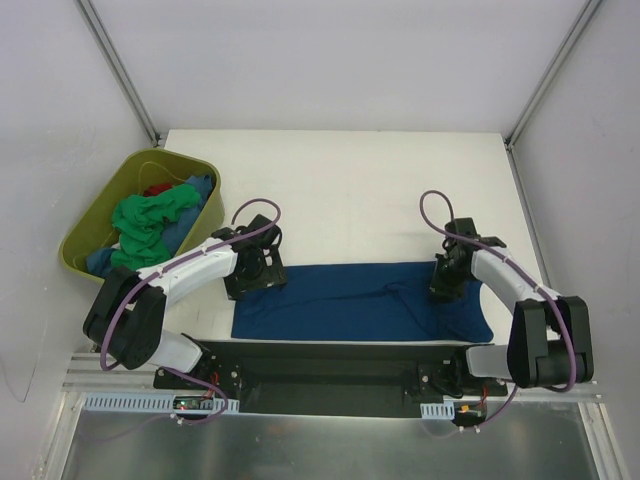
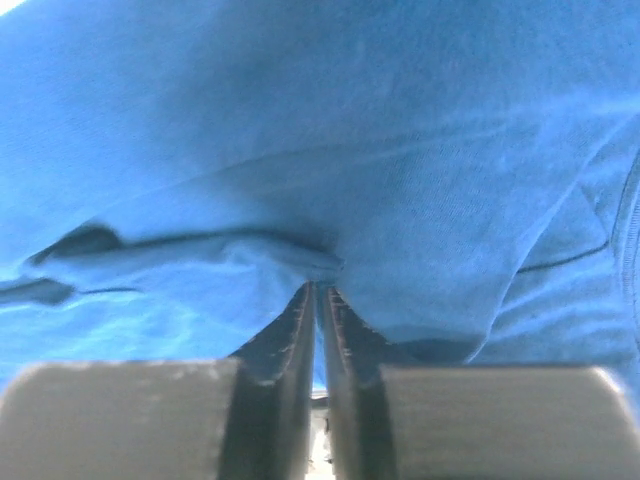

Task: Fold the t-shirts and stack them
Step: Fold the other side of the tshirt into a rectangle

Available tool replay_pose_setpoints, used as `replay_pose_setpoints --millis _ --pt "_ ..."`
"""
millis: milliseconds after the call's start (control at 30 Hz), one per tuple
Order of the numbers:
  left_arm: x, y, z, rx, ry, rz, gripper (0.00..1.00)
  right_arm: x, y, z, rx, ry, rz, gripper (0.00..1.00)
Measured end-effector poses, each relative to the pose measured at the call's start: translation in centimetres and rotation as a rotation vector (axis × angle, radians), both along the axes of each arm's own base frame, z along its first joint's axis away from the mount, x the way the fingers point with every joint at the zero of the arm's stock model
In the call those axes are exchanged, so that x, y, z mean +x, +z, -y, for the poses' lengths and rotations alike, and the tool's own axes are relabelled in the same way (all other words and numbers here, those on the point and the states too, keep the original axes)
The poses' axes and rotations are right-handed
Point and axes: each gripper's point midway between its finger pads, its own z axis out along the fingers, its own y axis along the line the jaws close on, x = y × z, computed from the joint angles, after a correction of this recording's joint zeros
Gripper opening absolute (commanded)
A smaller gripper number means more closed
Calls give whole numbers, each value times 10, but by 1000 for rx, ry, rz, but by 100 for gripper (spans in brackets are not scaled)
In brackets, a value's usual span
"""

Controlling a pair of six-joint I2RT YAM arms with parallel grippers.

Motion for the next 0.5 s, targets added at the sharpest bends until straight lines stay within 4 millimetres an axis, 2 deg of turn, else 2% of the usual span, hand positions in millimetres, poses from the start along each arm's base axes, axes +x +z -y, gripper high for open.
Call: replay_pose_setpoints --millis 167,267,400,500 --pt "0 0 0 0 0 0 99 1 17 -8 54 16 83 1" --pt "0 0 0 0 0 1 99 -1 26 -21 100 56 120 1" --pt "0 0 0 0 0 1 99 -15 36 -46 161 160 142 1" --pt "0 0 0 0 0 1 99 -29 35 -63 181 230 128 1"
